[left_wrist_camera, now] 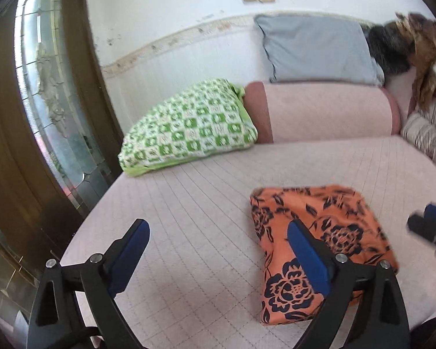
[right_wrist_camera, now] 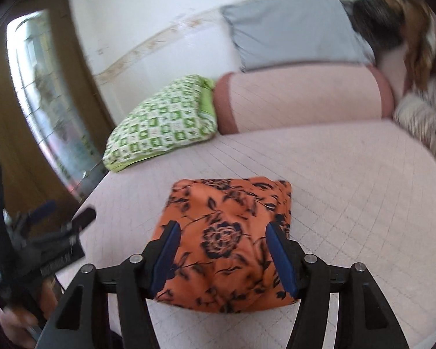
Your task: Fold small clothes
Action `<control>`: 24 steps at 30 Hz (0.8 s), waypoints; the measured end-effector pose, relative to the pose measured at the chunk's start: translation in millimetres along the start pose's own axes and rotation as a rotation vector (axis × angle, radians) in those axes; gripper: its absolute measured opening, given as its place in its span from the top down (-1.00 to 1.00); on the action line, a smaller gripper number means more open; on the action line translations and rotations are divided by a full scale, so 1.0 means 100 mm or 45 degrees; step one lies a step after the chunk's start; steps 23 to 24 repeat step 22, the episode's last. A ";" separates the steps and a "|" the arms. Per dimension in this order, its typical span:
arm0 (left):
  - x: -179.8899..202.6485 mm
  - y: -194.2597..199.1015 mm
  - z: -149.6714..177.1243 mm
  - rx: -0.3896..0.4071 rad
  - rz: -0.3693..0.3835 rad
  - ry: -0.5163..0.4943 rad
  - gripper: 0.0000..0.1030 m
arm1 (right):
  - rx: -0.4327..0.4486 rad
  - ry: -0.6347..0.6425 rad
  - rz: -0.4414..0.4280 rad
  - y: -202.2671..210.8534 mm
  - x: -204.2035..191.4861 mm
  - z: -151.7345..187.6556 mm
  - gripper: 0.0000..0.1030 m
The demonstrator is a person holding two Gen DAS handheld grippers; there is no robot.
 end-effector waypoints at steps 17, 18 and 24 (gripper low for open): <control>-0.20 0.76 -0.16 0.174 0.091 0.076 -0.87 | 0.056 0.045 -0.117 0.52 -0.39 0.14 -0.24; -0.22 0.79 -0.16 0.187 0.112 0.092 -0.87 | 0.061 0.045 -0.118 0.53 -0.40 0.14 -0.24; -0.24 0.81 -0.18 0.205 0.092 0.100 -0.87 | 0.060 0.003 -0.145 0.52 -0.38 0.13 -0.24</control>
Point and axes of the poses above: each gripper's, at about its wrist camera, not at the fingertips, and y roughly against the way its jaws point, x to its right, z to its underside, the point moved 2 cm from there along -y, roughly the way its jaws point, and after that the axes turned 5 degrees about -x, right-handed, at the moved point
